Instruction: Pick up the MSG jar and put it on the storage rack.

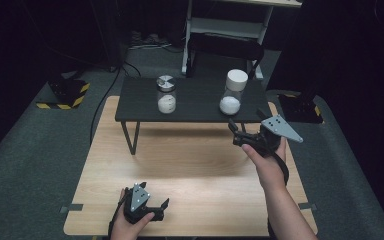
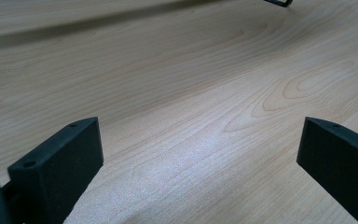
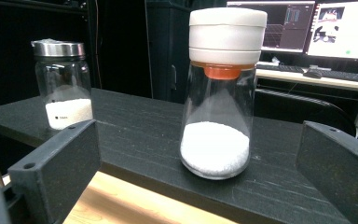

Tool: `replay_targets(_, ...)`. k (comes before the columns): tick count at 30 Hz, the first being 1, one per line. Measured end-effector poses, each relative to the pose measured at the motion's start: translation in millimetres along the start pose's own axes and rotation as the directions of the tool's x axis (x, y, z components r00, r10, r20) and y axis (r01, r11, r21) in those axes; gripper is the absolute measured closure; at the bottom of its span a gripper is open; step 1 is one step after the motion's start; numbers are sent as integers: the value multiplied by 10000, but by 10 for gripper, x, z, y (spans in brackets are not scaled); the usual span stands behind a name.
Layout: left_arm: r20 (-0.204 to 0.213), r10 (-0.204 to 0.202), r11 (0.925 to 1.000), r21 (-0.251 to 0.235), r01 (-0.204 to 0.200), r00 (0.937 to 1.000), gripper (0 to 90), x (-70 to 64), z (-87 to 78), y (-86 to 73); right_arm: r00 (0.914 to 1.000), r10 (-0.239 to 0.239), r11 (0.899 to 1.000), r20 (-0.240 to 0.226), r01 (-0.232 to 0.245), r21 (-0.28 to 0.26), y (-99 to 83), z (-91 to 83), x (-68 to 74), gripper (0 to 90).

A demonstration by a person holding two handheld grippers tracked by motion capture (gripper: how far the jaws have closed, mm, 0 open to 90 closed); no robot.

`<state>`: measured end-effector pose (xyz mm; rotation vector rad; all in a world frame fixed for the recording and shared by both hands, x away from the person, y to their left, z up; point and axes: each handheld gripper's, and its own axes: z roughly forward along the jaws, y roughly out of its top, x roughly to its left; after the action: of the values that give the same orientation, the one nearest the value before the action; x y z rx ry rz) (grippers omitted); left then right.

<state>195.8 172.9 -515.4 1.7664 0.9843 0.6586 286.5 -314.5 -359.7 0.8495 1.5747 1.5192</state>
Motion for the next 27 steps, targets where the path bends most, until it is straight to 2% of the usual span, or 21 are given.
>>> replay_targets(10,19,68,10000,-11,-68,10000,7,-7,1,-1,9999,-105,9999,-4,105,-6,-97,-187,-5,0)
replay_targets(16,52,107,9999,-20,-107,9999,7,-14,4,-2,9996,-258,9996,-77,259,69,-210,-327,-4,0)
replay_targets(27,64,211,9998,-25,-211,9998,7,-19,6,-1,9996,-251,9996,-163,253,140,-403,-562,-25,0)
